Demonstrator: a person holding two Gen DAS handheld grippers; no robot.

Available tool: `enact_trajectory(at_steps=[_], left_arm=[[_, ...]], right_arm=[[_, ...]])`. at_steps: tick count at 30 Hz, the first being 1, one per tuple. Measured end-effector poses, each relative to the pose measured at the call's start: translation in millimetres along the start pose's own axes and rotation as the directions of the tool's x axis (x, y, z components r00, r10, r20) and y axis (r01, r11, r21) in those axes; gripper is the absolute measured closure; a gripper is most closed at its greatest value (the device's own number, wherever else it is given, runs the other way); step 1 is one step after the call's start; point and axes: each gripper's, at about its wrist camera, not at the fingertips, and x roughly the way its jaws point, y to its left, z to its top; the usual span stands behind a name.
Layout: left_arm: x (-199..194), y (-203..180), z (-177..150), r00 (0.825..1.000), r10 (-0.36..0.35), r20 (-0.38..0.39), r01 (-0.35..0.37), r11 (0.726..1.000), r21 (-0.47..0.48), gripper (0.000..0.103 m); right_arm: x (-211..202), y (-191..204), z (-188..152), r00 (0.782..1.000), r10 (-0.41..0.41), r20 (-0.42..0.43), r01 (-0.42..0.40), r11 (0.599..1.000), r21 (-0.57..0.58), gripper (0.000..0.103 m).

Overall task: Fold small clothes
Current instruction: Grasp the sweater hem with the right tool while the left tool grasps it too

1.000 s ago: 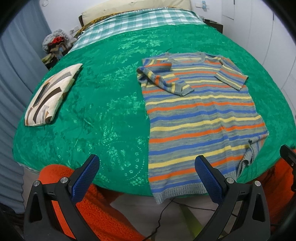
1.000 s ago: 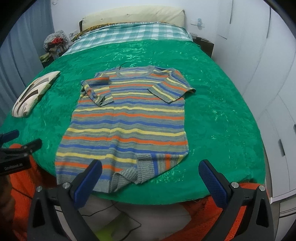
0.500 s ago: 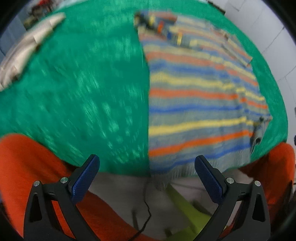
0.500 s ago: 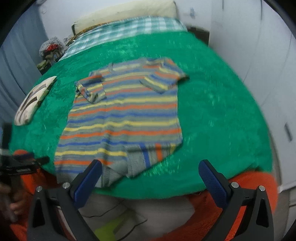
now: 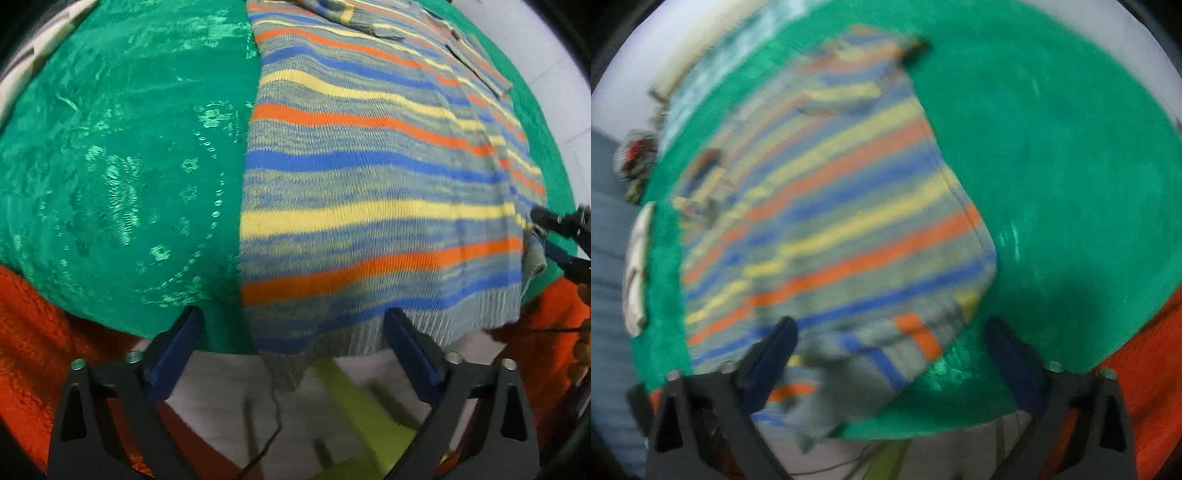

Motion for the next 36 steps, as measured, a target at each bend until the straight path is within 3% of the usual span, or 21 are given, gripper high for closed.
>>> enact_trajectory(at_steps=[2,5,6,9,11,12,13,15,16,17,21,24,28,32,36], left_arm=[[-3.7,2.9,-4.7,1.000,-0.025,0.005,0.025,0.999,-0.022,0.020],[-9.4,7.2,-7.0,0.997,-0.081,0.013,0.082,0.994,-0.066,0.033],[-10.7,7.9,-6.7,0.994,-0.109,0.019,0.110,0.991,-0.079,0.038],[-10.2,10.2,-10.0,0.989,-0.148,0.026,0.150,0.984,-0.098,0.055],[-9.6,10.4,-11.8,0.987,-0.161,0.021,0.162,0.982,-0.101,0.068],[-8.7,11.2,-11.2,0.986,-0.168,0.019,0.169,0.980,-0.105,0.074],[-7.4,13.2,-4.4,0.984,-0.176,0.014,0.176,0.978,-0.110,0.082],[-6.7,14.2,-5.3,0.982,-0.190,0.000,0.189,0.976,-0.111,0.097],[-9.3,16.9,-4.5,0.982,-0.188,0.000,0.187,0.977,-0.104,0.097],[-10.2,22.8,-3.6,0.984,-0.181,0.001,0.180,0.979,-0.099,0.098],[-34.0,43.2,-8.3,0.994,-0.113,0.008,0.113,0.989,-0.090,0.099],[-35.1,51.9,-9.8,0.994,-0.103,-0.027,0.100,0.989,-0.112,0.099],[-29.3,49.5,-11.4,0.997,-0.066,-0.050,0.061,0.994,-0.095,0.100],[-32.8,44.6,-13.6,0.999,-0.003,-0.048,0.000,0.998,-0.063,0.102],[2.5,50.7,-5.8,0.992,0.061,-0.114,-0.071,0.994,-0.087,0.102]], right_arm=[[-1.7,-15.9,-5.9,1.000,0.026,-0.012,-0.026,1.000,0.015,0.064],[-14.2,-44.9,-12.4,0.992,0.124,-0.030,-0.122,0.991,0.059,0.089],[-16.7,-51.6,-14.2,0.990,0.135,-0.039,-0.132,0.989,0.068,0.091],[-22.8,-61.1,-15.5,0.983,0.176,-0.050,-0.173,0.983,0.056,0.093],[-22.6,-61.2,-16.8,0.971,0.227,-0.072,-0.224,0.973,0.049,0.086],[-20.9,-60.2,-16.9,0.968,0.237,-0.087,-0.233,0.971,0.055,0.077],[-17.2,-60.1,-18.6,0.962,0.252,-0.107,-0.246,0.967,0.067,0.058],[-7.6,-55.9,-24.6,0.936,0.307,-0.170,-0.303,0.952,0.054,0.065],[-1.1,-52.1,-28.8,0.922,0.319,-0.219,-0.321,0.947,0.026,0.096],[0.1,-52.4,-31.0,0.923,0.308,-0.231,-0.312,0.950,0.017,0.098],[-24.4,-62.9,-28.4,0.968,0.181,-0.176,-0.192,0.980,-0.050,0.099],[-43.4,-76.3,-24.7,0.984,0.102,-0.142,-0.113,0.991,-0.067,0.099],[-34.6,-97.3,-21.4,0.984,0.035,-0.172,-0.048,0.996,-0.070,0.099],[-26.7,-88.7,-26.3,0.982,-0.014,-0.188,-0.009,0.992,-0.122,0.099],[-18.0,-90.1,-22.6,0.979,-0.063,-0.194,0.037,0.990,-0.137,0.099]])
